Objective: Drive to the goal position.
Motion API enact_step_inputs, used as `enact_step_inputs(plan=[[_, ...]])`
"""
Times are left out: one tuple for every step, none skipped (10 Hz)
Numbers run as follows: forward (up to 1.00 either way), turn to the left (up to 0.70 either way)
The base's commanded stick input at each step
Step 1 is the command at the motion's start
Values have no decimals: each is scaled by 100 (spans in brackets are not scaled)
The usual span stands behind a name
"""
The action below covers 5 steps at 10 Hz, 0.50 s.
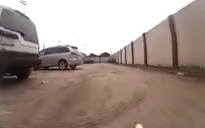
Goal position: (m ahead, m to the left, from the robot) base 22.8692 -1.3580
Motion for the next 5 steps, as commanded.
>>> enact_step_inputs(plan=[[70, 0], [70, 0], [70, 0], [70, 0], [70, 0]])
